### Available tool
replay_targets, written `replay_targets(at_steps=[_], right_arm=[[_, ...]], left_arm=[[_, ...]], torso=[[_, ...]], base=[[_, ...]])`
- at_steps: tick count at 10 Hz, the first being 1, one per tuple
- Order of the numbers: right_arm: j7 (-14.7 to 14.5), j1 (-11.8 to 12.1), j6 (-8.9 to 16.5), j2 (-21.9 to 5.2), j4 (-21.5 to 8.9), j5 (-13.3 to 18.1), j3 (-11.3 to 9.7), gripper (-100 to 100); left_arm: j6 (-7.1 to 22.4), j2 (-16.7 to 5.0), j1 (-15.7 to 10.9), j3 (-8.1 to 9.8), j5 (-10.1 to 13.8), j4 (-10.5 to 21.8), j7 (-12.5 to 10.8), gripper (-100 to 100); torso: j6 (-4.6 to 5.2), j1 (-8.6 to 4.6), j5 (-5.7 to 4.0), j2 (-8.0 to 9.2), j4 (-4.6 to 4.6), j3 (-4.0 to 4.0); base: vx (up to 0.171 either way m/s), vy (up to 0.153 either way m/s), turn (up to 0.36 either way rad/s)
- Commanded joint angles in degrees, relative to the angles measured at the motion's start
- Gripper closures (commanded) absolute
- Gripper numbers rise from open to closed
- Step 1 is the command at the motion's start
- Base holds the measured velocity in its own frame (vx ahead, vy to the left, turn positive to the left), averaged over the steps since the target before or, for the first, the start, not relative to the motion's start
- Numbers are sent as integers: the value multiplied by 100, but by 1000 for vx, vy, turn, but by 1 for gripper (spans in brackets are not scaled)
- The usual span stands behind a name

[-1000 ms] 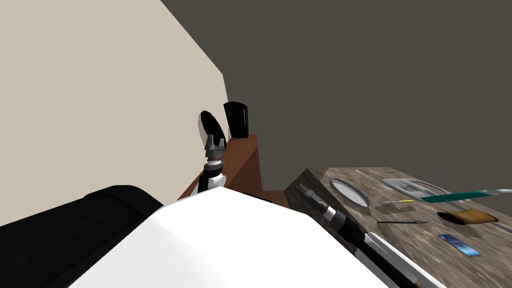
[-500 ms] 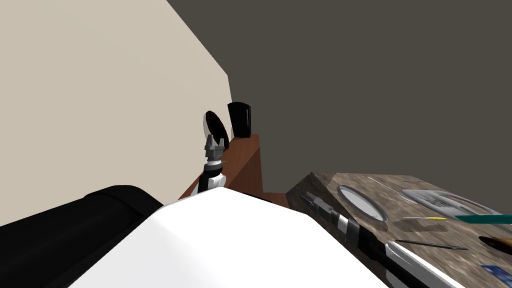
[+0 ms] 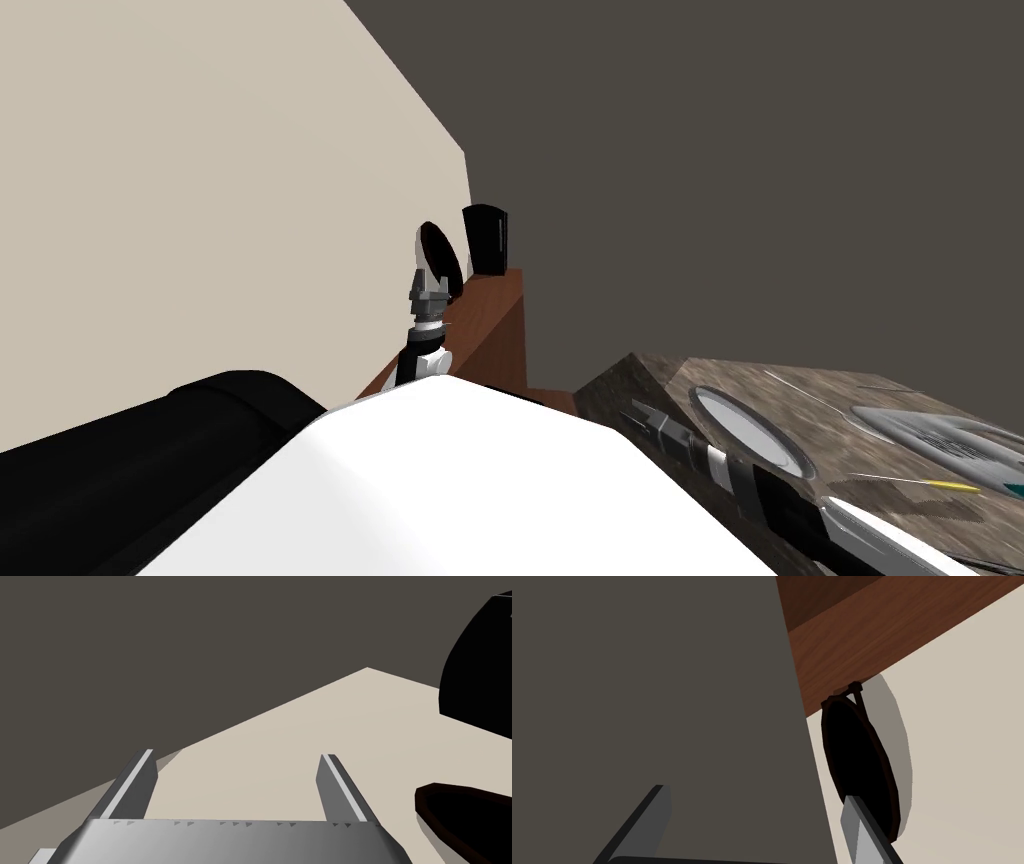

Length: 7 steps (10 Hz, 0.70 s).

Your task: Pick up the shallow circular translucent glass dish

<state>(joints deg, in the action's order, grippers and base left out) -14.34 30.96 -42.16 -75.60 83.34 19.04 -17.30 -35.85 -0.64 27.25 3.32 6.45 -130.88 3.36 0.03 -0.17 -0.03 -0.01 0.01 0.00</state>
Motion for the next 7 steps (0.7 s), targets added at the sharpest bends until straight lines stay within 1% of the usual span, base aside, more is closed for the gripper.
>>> replay_targets(at_steps=[1, 2, 3, 4, 5, 6, 7], right_arm=[[10, -14, -77, -216, -186, 55, -44, -100], [-7, -13, -137, -390, -394, 185, -141, -100], [-7, -13, -137, -503, -394, 185, -141, -100], [-21, -15, -193, -715, -592, 313, -233, -100], [-21, -15, -193, -778, -592, 313, -233, -100], [-31, -20, -246, -1005, -781, 439, -317, -100], [-38, -27, -294, -1167, -960, 562, -396, -100]], left_arm=[[0, 0, 0, 0, 0, 0, 0, 0], [0, 0, 1, 0, 0, 0, 0, 0], [0, 0, 0, 0, 0, 0, 0, 0], [0, 0, 1, 0, 0, 0, 0, 0], [0, 0, 0, 0, 0, 0, 0, 0], [0, 0, 1, 0, 0, 0, 0, 0], [0, 0, 0, 0, 0, 0, 0, 0]], torso=[[0, 0, 0, 0, 0, 0], [4, 1, 0, 0, 0, 0], [4, 1, 1, 0, 0, 0], [3, 2, 0, 0, 0, 0], [2, 0, 0, 0, 0, 0], [5, 2, -1, 2, 1, 1], [2, 0, 0, 1, 0, 1]], base=[[21, -29, 75], [28, -30, 81], [23, -29, 55], [19, -34, 122], [17, -32, 64], [18, -34, 81], [20, -62, 152]])
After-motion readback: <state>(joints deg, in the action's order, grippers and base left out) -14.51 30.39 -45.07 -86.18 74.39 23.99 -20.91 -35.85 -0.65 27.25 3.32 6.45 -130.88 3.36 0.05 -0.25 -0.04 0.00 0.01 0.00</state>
